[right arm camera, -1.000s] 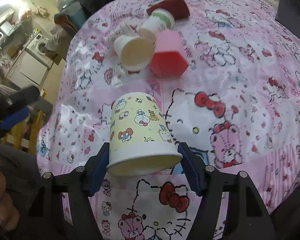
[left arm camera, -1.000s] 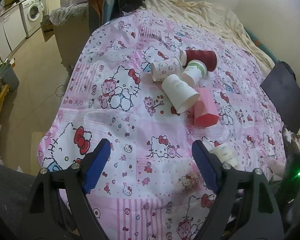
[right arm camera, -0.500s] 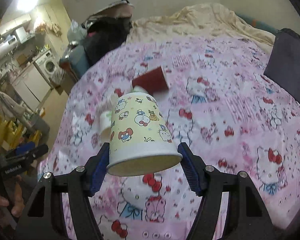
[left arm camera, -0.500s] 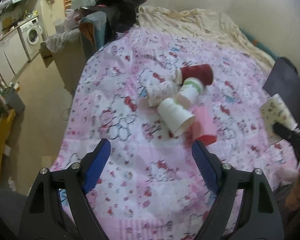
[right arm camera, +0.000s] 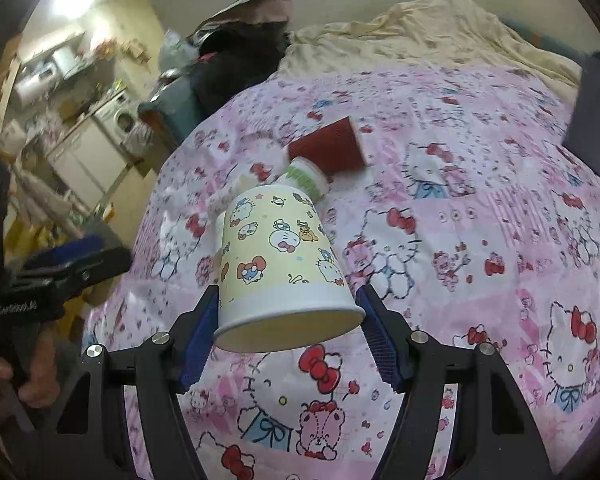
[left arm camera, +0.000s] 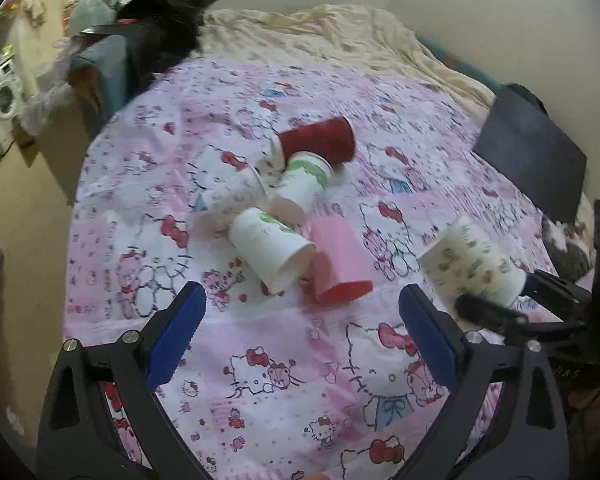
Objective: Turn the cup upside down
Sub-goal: 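Lift the cup with the right tool and hold it toward the left tool, then grasp the cup with the left tool while the right tool releases it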
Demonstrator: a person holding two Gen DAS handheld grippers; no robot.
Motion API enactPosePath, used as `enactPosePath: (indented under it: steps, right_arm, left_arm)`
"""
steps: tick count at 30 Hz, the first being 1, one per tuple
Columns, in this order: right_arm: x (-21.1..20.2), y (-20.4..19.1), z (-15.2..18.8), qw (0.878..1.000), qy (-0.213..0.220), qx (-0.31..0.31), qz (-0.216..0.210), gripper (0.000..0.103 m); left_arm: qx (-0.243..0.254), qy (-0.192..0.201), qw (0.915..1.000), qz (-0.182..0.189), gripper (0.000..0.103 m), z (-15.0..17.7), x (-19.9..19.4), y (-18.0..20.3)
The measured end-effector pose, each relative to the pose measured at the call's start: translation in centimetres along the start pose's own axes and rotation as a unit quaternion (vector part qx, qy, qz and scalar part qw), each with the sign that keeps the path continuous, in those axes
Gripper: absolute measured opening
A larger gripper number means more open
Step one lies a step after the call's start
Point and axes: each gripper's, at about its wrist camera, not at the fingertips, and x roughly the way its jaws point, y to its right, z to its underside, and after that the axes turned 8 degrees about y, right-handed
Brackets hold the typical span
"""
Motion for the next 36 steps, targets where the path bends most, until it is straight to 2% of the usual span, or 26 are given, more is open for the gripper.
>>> enactPosePath:
  steps: [2,4,9,15,24,30,33,34,35,36]
  right_arm:
    - [0.7,-0.6,0.5,1.0,-0.015,-0.01,-0.007,0.07]
    - [1.3,-1.3,0.9,0.999,-0.027,-0.024,-0.011,0.07]
    - [2.1,-2.8,1.4,0.997,-0.041,-0.051,-0.027,0.07]
    - [2.7,-4.0,2.2,0.994,-0.059,-0.079,-0.041,0.07]
    - [1.9,-4.8,2.3,0.992,-0.053,-0.096,-0.059,0.07]
    - [1.9,-4.8,2.3,0.993,-0.051,-0.097,-0.048,0.07]
    - [1.3,-4.3,1.8,0.995,-0.035,-0.081,-0.052,0.07]
    - [1.1,-4.3,1.7,0.995,-0.03,-0.082,-0.054,0.07]
    - [1.0,-4.4,1.7,0.994,-0.027,-0.084,-0.059,0.07]
    - [1.0,-4.5,1.7,0.994,-0.026,-0.083,-0.066,0.07]
  left_arm:
    - [0.002,-0.005,0.9999,0.011,0.096,0.3,0.1,0.1]
    - [0.003,-0.007,1.0,0.006,0.096,0.5,0.2,0.1]
    - [-0.028,-0.027,0.999,0.021,0.096,0.5,0.7,-1.0]
    - [-0.03,-0.037,0.9984,0.029,0.096,0.7,1.0,-1.1]
    - [-0.031,-0.039,0.9986,0.02,0.096,0.9,1.0,-1.4]
    - [-0.042,-0.037,0.9982,0.022,0.096,0.8,0.9,-1.9]
    - [-0.106,-0.056,0.9911,0.057,0.096,0.8,1.2,-3.5]
    - [-0.152,-0.076,0.9815,0.089,0.096,1.0,1.6,-4.4]
    - [-0.172,-0.085,0.9755,0.107,0.096,1.1,1.8,-4.7]
    - [-0.202,-0.097,0.9654,0.133,0.096,1.2,2.1,-5.0]
